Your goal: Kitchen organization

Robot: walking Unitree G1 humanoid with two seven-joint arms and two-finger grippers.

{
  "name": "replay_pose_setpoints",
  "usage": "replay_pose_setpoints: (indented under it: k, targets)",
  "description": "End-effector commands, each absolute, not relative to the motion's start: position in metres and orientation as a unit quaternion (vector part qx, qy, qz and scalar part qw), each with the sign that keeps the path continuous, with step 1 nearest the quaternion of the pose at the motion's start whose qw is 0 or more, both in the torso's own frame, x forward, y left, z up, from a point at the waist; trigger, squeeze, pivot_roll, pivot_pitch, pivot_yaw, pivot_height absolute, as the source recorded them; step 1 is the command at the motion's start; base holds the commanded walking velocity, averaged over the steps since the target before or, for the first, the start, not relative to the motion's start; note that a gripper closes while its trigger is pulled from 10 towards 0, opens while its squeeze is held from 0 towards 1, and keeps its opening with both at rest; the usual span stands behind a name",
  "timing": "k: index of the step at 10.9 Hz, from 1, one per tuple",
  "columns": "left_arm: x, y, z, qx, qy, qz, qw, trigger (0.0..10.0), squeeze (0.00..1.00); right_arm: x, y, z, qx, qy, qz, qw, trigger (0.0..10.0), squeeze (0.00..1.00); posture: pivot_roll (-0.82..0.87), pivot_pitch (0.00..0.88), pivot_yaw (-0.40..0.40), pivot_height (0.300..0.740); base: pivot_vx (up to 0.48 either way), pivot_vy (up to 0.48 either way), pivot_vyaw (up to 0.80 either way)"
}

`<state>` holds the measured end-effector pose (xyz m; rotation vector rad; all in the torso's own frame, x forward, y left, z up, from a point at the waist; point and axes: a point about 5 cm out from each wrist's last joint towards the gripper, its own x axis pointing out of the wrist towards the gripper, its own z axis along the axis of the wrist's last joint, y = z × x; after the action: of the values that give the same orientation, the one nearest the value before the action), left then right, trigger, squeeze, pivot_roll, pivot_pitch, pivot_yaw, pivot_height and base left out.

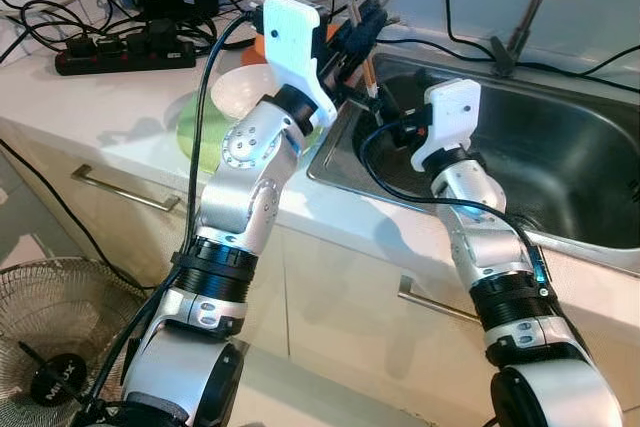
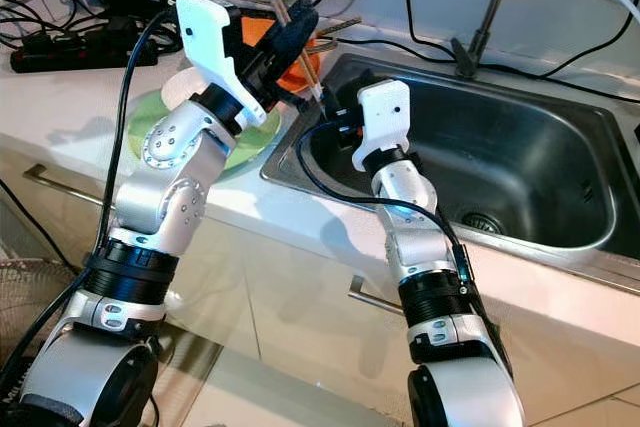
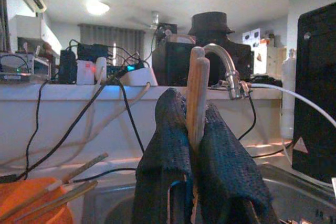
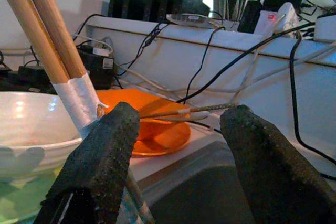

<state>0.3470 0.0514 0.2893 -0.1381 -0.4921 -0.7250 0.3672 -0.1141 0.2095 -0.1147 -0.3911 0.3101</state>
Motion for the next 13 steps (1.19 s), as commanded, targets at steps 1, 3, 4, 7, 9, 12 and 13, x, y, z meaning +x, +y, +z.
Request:
replay_pose_setpoints:
  k: [1, 3, 4, 7, 9, 12, 13]
  targets:
    - [0.341, 0.044, 0.292, -0.073, -0.242, -0.377, 0.891, 10.0, 0.0, 0.366, -0.11, 0.211, -0.058, -0.194, 0.162, 0.966, 10.0, 0.0, 0.17, 0.024, -0.009, 0.74, 0.0, 0.0, 0.0]
    - [0.341, 0.046, 0.291, -0.066, -0.242, -0.375, 0.892, 10.0, 0.0, 0.364, -0.107, 0.212, -0.028, -0.192, 0.179, 0.965, 10.0, 0.0, 0.17, 0.025, -0.006, 0.74, 0.0, 0.0, 0.0]
    - [0.343, 0.048, 0.292, -0.064, -0.245, -0.365, 0.896, 10.0, 0.0, 0.362, -0.108, 0.212, -0.015, -0.19, 0.197, 0.962, 10.0, 0.0, 0.17, 0.025, -0.005, 0.74, 0.0, 0.0, 0.0]
    - [0.345, 0.051, 0.293, -0.062, -0.249, -0.354, 0.899, 10.0, 0.0, 0.352, -0.105, 0.21, -0.021, -0.184, 0.271, 0.945, 10.0, 0.0, 0.17, 0.027, -0.003, 0.74, 0.0, 0.0, 0.0]
    - [0.346, 0.052, 0.293, -0.061, -0.247, -0.353, 0.9, 10.0, 0.0, 0.35, -0.103, 0.208, -0.02, -0.18, 0.289, 0.94, 10.0, 0.0, 0.17, 0.027, -0.001, 0.74, 0.0, 0.0, 0.0]
    - [0.342, 0.044, 0.29, -0.072, -0.234, -0.378, 0.893, 10.0, 0.0, 0.347, -0.093, 0.207, -0.015, -0.177, 0.307, 0.935, 10.0, 0.0, 0.18, 0.026, 0.001, 0.74, 0.0, 0.0, 0.0]
    - [0.341, 0.042, 0.287, -0.068, -0.227, -0.388, 0.891, 10.0, 0.0, 0.348, -0.092, 0.207, -0.014, -0.178, 0.298, 0.938, 10.0, 0.0, 0.18, 0.027, 0.001, 0.74, 0.0, 0.0, 0.0]
